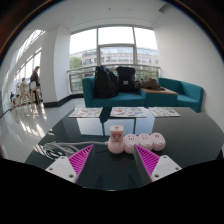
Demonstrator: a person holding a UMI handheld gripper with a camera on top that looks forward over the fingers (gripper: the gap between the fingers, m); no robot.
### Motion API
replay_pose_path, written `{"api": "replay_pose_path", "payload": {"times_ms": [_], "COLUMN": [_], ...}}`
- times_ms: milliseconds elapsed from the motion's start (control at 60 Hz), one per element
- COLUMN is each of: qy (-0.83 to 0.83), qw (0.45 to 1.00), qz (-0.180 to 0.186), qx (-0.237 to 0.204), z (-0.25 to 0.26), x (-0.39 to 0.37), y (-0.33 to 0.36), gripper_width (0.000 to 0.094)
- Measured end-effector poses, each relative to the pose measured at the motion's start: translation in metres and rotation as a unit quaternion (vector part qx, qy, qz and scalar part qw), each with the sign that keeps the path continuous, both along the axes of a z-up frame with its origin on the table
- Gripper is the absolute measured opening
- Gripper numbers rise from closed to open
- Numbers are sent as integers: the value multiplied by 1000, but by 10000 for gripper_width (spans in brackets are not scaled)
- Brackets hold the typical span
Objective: Unplug charger
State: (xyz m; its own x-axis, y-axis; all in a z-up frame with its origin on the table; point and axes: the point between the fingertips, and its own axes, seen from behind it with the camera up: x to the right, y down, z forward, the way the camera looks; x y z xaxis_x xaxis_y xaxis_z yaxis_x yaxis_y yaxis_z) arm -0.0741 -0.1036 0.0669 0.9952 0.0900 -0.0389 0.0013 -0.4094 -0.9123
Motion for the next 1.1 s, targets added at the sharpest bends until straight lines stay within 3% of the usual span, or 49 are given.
{"api": "replay_pose_path", "payload": {"times_ms": [117,217,300,350,400,567,650,683,800,833,883,983,1100], "qy": [-2,-10,-21,-18,-19,-14,12,49,8,-4,-19,-30,-45], "qw": [1000,1000,999,999,999,999,999,998,969,960,954,967,981], "qz": [-22,-25,-27,-27,-30,-49,-49,-47,-56,-56,-55,-83,-116], "qx": [2,4,-2,-17,-3,10,-9,19,240,275,295,241,148], "z": [-13,-19,-26,-34,-34,-35,-32,1,235,276,317,270,169], "x": [-3,-2,-3,-5,-5,-3,-4,-3,46,61,85,155,234], "y": [64,79,102,98,109,112,111,125,115,105,92,83,100], "gripper_width": [781,724,584,446,284,220,172,170,164,164,165,167,168]}}
